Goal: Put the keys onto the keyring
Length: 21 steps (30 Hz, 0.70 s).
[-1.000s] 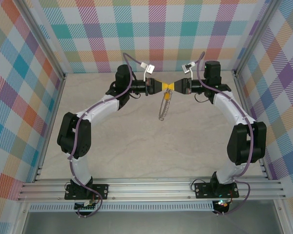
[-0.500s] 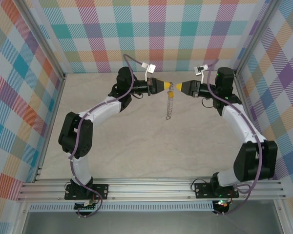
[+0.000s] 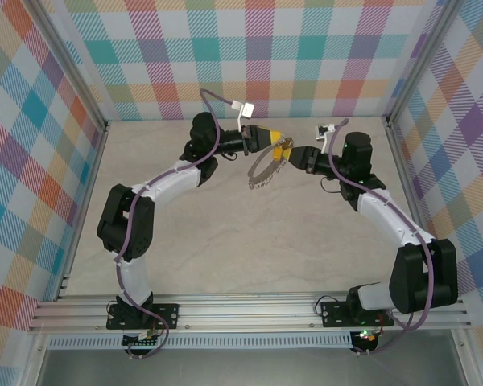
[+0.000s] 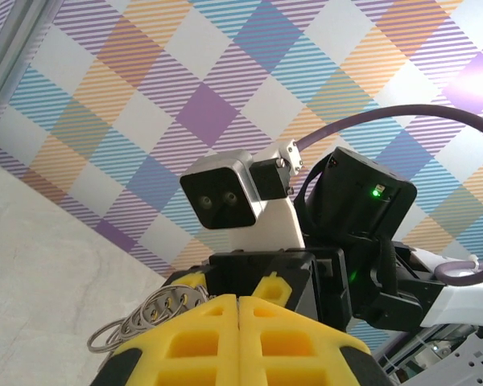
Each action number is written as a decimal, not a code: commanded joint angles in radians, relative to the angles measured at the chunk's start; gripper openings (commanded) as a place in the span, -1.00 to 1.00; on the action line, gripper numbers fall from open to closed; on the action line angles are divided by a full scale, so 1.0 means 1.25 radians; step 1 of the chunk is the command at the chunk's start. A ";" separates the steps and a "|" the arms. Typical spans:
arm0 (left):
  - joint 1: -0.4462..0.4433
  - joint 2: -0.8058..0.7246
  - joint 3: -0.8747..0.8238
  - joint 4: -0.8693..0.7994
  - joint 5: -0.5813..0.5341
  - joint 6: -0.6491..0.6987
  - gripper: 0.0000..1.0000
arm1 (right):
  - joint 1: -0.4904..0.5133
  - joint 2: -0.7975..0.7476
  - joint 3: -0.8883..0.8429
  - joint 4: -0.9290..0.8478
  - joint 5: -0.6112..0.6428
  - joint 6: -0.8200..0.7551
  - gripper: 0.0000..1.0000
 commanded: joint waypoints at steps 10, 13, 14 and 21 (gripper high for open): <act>-0.013 0.006 0.003 0.045 -0.032 -0.013 -1.00 | 0.028 -0.009 -0.004 0.095 0.020 0.006 -0.16; -0.014 0.006 0.003 0.046 -0.033 -0.015 -1.00 | 0.032 -0.007 -0.004 0.104 0.021 0.006 -0.17; -0.014 0.007 0.004 0.046 -0.033 -0.015 -1.00 | 0.033 -0.007 -0.003 0.107 0.020 0.008 -0.17; -0.014 0.005 0.001 0.049 -0.031 -0.016 -1.00 | 0.034 -0.043 -0.019 0.098 0.021 -0.008 -0.18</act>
